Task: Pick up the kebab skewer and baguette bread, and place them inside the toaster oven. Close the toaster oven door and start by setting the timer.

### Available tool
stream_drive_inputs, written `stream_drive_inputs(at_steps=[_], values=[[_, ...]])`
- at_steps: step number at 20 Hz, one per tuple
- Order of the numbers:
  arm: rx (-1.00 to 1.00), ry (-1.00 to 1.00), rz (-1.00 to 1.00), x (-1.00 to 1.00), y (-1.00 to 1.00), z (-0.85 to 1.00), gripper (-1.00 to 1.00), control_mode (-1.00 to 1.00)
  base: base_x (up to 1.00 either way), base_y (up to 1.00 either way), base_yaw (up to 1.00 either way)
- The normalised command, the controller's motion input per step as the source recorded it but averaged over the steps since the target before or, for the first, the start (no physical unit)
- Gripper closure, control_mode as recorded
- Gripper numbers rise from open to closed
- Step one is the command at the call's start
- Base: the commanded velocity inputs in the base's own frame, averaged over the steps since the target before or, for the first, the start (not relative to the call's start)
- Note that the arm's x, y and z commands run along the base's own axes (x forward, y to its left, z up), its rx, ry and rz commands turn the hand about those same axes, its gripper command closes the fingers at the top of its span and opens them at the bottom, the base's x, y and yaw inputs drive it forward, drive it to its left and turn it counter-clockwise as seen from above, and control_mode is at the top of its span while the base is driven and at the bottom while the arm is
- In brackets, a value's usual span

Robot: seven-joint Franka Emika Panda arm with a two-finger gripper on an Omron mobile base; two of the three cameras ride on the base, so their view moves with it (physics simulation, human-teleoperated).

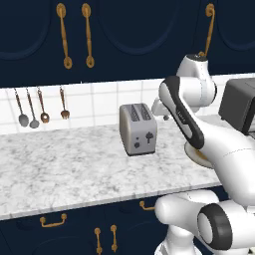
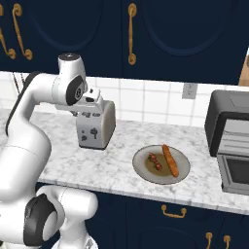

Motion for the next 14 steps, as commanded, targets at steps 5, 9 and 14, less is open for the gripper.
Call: stream_drive_inputs(at_steps=[5, 9, 14], values=[[0.00, 0.00, 0.00, 0.00, 0.00, 0.00, -1.00, 1.00, 0.00, 0.00, 0.00], [0.00, 0.00, 0.00, 0.00, 0.00, 0.00, -1.00, 1.00, -0.03, -0.04, 0.00], [0.00, 0.00, 0.00, 0.00, 0.00, 0.00, -1.00, 1.00, 0.00, -0.97, 0.00]])
